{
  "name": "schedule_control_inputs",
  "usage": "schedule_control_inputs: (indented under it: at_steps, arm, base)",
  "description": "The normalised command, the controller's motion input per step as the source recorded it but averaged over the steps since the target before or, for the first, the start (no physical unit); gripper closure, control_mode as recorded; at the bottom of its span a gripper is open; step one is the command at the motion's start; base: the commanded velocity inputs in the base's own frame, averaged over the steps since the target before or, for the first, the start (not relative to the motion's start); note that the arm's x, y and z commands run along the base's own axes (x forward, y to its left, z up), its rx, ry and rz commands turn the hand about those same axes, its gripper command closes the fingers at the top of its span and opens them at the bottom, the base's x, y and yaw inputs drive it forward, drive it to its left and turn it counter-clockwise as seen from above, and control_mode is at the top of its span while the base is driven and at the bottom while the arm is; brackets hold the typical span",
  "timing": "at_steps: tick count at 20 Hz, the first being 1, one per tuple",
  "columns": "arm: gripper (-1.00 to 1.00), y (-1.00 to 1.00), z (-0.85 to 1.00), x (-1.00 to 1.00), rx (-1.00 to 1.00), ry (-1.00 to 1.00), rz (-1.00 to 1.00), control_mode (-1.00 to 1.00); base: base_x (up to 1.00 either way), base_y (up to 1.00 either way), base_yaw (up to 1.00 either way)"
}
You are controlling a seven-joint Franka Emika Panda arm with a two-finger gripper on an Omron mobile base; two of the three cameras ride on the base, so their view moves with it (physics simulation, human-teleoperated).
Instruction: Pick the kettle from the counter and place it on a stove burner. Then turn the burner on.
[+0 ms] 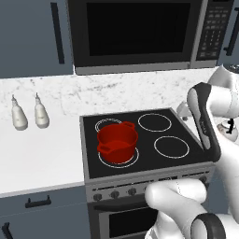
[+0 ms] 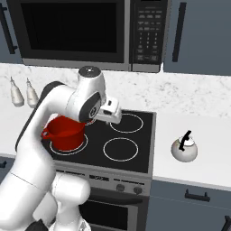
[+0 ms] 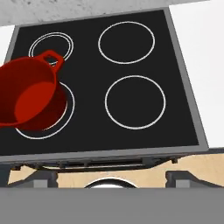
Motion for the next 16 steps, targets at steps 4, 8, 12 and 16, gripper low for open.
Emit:
schedule_control_inputs:
  at_steps: [4,8,12,16]
  arm:
    - [-1.00,-1.00,-0.14,-0.32,0.10,-0.12,0.00,-1.00]
    - [-1.00,-1.00,-0.25,-0.27,0.14,-0.08,-0.01,-1.00]
    - [-1.00,-1.00,-0.20,-0.24,0.12,-0.04,-0.04,-1.00]
    - [-1.00,-0.32,-0.10,-0.01,-0.03,0.04,-0.04,-1.00]
  base:
    - [0.00,0.00,0.00]
    - [0.00,0.00,0.00]
    - [0.00,0.00,0.00]
    - [0.00,0.00,0.00]
